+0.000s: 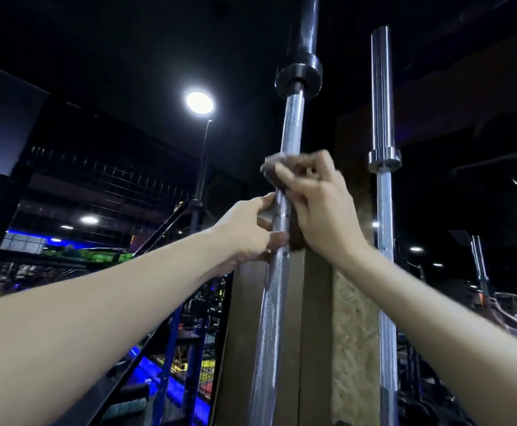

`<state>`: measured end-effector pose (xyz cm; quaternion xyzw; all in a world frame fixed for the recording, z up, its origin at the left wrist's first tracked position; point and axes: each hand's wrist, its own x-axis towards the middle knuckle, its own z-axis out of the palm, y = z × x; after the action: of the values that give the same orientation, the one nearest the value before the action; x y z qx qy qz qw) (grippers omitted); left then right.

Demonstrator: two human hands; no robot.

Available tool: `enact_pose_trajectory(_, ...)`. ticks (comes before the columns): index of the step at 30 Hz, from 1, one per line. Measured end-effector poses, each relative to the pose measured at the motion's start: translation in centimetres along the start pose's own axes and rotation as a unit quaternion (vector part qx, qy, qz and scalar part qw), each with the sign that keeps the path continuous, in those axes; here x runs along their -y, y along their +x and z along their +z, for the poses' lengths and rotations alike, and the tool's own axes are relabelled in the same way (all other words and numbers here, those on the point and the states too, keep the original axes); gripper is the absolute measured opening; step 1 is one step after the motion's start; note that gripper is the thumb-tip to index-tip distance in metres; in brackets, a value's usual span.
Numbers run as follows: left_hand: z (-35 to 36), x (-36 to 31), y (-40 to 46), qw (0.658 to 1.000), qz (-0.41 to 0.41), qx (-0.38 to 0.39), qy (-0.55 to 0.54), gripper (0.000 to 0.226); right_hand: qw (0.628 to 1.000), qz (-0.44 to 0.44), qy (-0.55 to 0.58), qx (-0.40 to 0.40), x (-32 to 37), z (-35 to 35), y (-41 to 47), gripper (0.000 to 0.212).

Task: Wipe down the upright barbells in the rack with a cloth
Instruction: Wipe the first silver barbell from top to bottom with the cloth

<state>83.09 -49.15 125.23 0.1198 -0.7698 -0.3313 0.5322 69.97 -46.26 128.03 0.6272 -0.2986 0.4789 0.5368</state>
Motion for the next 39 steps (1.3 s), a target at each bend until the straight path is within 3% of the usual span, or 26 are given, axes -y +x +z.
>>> enact_pose_trajectory(3, 0.1, 0.1, -0.3, 1.000, 0.002, -0.004, -0.013, 0.051, 0.999, 0.019, 0.038, 0.031, 0.5, -0.6, -1.7, 0.034)
enact_pose_trajectory(7, -0.1, 0.7, 0.2, 1.000, -0.013, -0.005, -0.019, 0.062, 0.997, 0.061, 0.046, -0.010, -2.0, 0.4, 4.7, 0.028)
enact_pose_trajectory(10, -0.6, 1.0, 0.4, 1.000, -0.016, -0.003, -0.012, 0.069, 0.996, 0.081, 0.024, -0.017, -3.3, 1.6, 7.7, 0.035)
enact_pose_trajectory(15, -1.2, 0.9, 0.2, 1.000, -0.020, -0.003, -0.022, 0.067, 0.999, 0.028, -0.002, -0.029, -0.2, 1.4, 1.5, 0.035)
enact_pose_trajectory(18, -1.4, 0.8, -0.1, 1.000, -0.019, 0.000, -0.023, 0.058, 1.000, 0.009, 0.026, 0.013, 1.2, 0.6, -2.3, 0.034)
enact_pose_trajectory(26, -1.3, 0.9, 0.1, 1.000, -0.027, -0.003, -0.009, 0.067, 0.997, 0.069, 0.030, -0.025, -2.2, 1.8, 6.9, 0.034)
enact_pose_trajectory(31, -1.3, 0.8, -0.1, 1.000, -0.010, -0.001, 0.001, 0.063, 1.000, 0.009, 0.001, -0.026, -0.2, 1.7, -0.1, 0.036)
enact_pose_trajectory(33, -1.1, 0.7, -0.3, 1.000, 0.001, 0.005, 0.015, 0.058, 0.999, 0.012, 0.038, 0.002, 0.3, 1.1, -2.4, 0.035)
enact_pose_trajectory(39, -1.0, 0.8, -0.2, 0.999, -0.002, -0.009, 0.043, 0.069, 0.996, 0.062, 0.062, -0.020, -2.4, 1.4, 6.1, 0.030)
